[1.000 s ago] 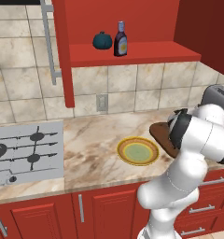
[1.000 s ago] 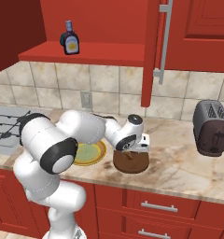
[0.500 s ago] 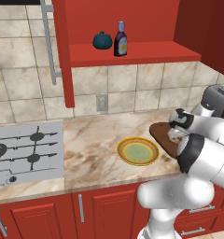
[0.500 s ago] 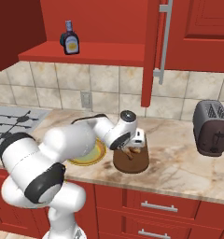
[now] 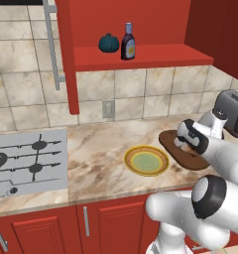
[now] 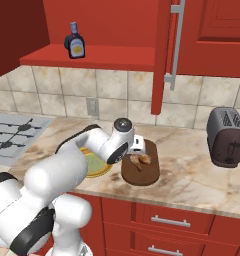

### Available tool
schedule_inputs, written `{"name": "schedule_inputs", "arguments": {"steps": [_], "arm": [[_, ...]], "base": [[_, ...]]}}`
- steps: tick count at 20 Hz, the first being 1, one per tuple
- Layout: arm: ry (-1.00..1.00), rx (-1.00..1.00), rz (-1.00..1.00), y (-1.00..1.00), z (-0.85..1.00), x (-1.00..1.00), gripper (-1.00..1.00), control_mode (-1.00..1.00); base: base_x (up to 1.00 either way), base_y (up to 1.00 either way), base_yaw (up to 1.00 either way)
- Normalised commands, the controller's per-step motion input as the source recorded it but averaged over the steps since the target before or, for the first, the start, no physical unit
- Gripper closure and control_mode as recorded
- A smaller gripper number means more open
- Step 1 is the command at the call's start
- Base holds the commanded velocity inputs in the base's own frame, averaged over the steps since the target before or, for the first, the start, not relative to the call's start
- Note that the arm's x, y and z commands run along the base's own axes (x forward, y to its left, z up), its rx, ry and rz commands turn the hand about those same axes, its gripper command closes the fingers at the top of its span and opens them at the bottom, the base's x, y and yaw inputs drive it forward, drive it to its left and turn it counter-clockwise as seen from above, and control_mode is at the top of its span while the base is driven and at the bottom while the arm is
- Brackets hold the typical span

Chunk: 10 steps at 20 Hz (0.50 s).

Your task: Pick the chicken drumstick from the plate and place it on the cutting board. Then pick the condiment bottle from the cabinet and place it next to the cutting board.

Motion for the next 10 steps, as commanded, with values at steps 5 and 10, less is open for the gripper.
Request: {"name": "schedule_inputs", "arguments": {"steps": [5,10], "arm": [[-0.03,0.0,0.0,0.12,0.42,-0.17,-1.0,-1.0],[-0.02,0.0,0.0,0.08,0.35,-0.1,-1.0,-1.0]], "base": [[0.0,0.0,0.0],[0.0,0.0,0.0]]}}
